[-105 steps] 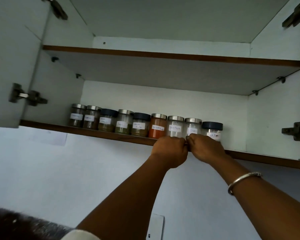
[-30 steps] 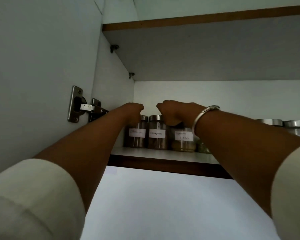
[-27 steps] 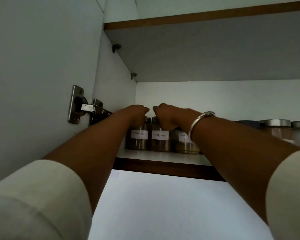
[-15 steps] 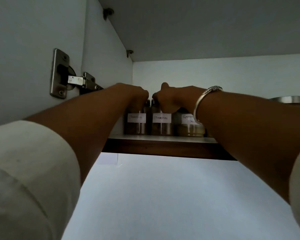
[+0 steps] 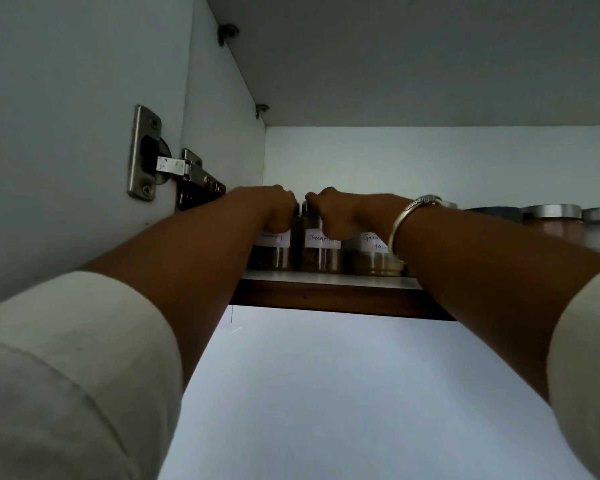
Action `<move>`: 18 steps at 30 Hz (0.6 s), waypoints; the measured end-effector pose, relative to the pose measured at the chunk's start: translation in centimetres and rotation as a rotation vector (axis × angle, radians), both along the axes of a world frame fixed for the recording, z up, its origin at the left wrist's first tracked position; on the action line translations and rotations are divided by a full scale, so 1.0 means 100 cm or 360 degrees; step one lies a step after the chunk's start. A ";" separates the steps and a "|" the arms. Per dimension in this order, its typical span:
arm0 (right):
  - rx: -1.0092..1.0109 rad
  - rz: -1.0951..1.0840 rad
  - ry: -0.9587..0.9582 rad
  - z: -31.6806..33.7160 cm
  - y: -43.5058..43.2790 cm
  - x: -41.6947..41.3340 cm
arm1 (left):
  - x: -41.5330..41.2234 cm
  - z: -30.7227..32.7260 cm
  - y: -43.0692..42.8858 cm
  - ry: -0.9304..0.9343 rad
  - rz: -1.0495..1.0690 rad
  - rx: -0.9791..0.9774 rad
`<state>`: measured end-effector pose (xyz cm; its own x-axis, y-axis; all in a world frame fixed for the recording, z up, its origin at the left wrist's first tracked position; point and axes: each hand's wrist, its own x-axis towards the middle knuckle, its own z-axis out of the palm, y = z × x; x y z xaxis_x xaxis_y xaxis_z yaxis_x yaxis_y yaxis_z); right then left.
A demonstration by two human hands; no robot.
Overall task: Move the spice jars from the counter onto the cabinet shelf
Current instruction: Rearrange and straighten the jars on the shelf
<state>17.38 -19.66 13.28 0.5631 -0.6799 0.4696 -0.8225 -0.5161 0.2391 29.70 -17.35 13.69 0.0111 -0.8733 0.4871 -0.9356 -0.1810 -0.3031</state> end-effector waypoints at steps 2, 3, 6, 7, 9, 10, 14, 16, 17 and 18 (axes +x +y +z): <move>0.0032 0.0029 -0.0007 -0.004 0.003 -0.001 | 0.002 -0.006 0.000 0.0090 0.0011 0.0018; 0.0050 0.0047 -0.0020 -0.006 0.006 -0.001 | 0.002 -0.009 0.002 0.0129 0.0009 0.0030; -0.0002 0.0122 -0.0010 -0.009 0.014 -0.001 | -0.001 -0.016 0.010 0.0185 -0.0078 0.0069; -0.0024 0.0125 0.0006 -0.010 0.016 -0.002 | -0.003 -0.019 0.015 0.0205 -0.0102 0.0064; -0.0065 0.0126 0.0020 -0.013 0.020 -0.001 | -0.007 -0.028 0.031 0.0273 -0.0129 0.0011; -0.0046 0.0134 0.0007 -0.015 0.023 -0.003 | -0.008 -0.031 0.037 0.0303 -0.0171 -0.0022; 0.0356 0.0024 0.0020 -0.031 0.045 -0.014 | -0.011 -0.046 0.069 0.0448 -0.0406 -0.0204; 0.0652 -0.0079 0.0033 -0.036 0.060 -0.025 | -0.016 -0.053 0.078 0.0525 -0.0488 -0.0148; 0.0786 -0.0100 -0.0032 -0.039 0.069 -0.033 | -0.018 -0.056 0.083 0.0532 -0.0464 -0.0071; 0.0870 -0.0096 -0.0099 -0.041 0.075 -0.040 | -0.020 -0.059 0.088 0.0532 -0.0389 0.0026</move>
